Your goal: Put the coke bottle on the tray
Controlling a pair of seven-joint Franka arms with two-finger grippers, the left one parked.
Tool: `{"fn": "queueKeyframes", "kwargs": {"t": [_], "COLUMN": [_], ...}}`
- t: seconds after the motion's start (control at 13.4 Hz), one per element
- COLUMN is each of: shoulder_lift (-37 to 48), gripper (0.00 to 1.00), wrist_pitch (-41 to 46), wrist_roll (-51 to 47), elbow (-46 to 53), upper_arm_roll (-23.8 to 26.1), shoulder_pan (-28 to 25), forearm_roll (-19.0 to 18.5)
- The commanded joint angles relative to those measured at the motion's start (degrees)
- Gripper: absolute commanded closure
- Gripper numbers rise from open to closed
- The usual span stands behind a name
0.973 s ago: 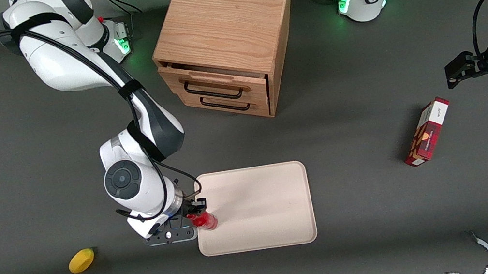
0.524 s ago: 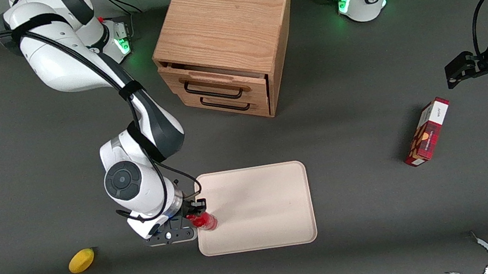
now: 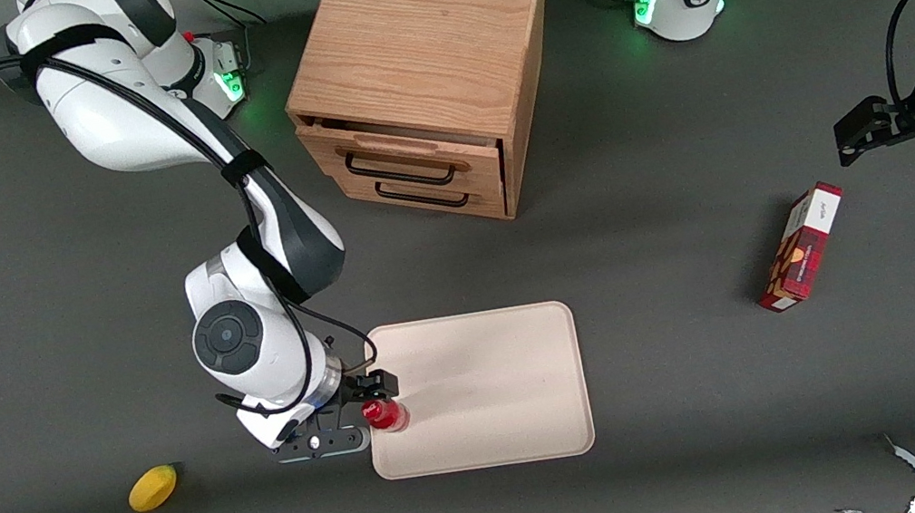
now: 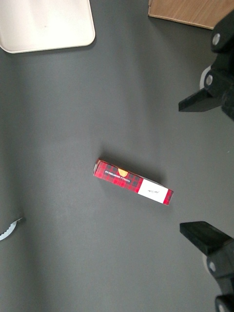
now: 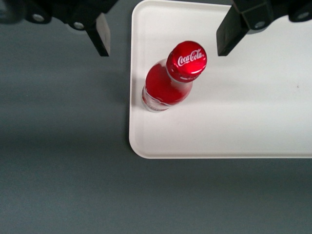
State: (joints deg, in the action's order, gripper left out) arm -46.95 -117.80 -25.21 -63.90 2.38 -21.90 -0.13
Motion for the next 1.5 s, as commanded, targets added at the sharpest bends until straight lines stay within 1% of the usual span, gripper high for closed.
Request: {"fn": "queueKeyframes", "kwargs": {"t": [0.0,0.15,0.3,0.45,0.6,0.75,0.97,1.2,1.35,1.42], "shoulder_lift": [-1.13,-0.08,2.90,5.54,9.83,15.19,25.20,37.42,43.23,44.91], "gripper": [0.02,0.01,0.00,0.00,0.00,0.00,0.00,0.00,0.00,0.00], "wrist_pitch": [0.64,1.34,3.09,7.13,11.35,13.64,15.67,14.89,14.00,14.26], "wrist_roll": [-0.10,-0.10,-0.01,0.34,0.86,2.00,7.62,8.68,12.62,14.03], "elbow": [2.28,2.20,1.85,1.58,-1.04,-5.60,-14.81,-27.56,-33.11,-34.27], "upper_arm_roll": [-0.36,-0.36,-0.36,-0.19,0.25,0.52,0.87,0.87,0.87,0.87], "shoulder_pan": [-0.25,-0.33,0.45,1.86,3.87,6.33,10.81,14.24,17.41,18.99], "forearm_roll": [-0.13,-0.13,0.39,0.39,0.48,0.57,0.75,0.75,0.75,0.75]}}
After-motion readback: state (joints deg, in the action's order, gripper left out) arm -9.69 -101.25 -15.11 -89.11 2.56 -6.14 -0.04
